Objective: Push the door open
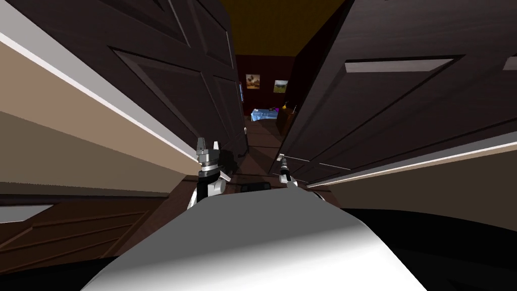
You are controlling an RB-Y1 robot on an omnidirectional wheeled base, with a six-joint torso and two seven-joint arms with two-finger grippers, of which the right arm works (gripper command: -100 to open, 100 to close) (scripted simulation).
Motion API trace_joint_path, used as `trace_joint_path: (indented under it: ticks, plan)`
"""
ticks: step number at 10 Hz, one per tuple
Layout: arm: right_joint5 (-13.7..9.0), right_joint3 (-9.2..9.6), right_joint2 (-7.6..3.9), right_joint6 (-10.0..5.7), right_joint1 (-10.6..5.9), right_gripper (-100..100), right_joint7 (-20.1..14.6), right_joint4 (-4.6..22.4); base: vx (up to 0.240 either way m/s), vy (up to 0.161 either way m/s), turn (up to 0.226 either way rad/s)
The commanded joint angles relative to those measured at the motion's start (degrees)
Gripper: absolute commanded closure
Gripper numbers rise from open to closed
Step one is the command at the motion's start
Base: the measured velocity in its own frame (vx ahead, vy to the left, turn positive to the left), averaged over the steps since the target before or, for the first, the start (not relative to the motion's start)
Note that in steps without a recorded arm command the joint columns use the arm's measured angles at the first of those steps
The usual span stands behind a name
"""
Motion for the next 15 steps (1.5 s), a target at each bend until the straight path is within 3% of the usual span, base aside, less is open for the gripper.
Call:
trace_joint_path:
  ticks: [1,3,6,7,11,15]
  plan:
    - [-0.71,-1.37,0.19,0.67,0.34,100,1.26,-1.18,0.159,0.005,-0.079]
    - [-0.87,-1.67,0.28,0.65,0.25,100,1.56,-1.13,0.136,-0.012,-0.043]
    - [-2.13,-4.02,1.08,0.52,-0.43,100,3.85,-0.71,0.2,0.006,-0.09]
    - [-2.13,-4.02,1.08,0.52,-0.43,100,3.85,-0.71,0.137,-0.01,-0.039]
    - [-3.87,-7.27,2.27,0.34,-1.37,100,7.01,-0.12,0.192,-0.006,-0.088]
    - [-4.45,-8.34,2.68,0.28,-1.68,100,8.06,0.07,0.101,-0.008,-0.037]
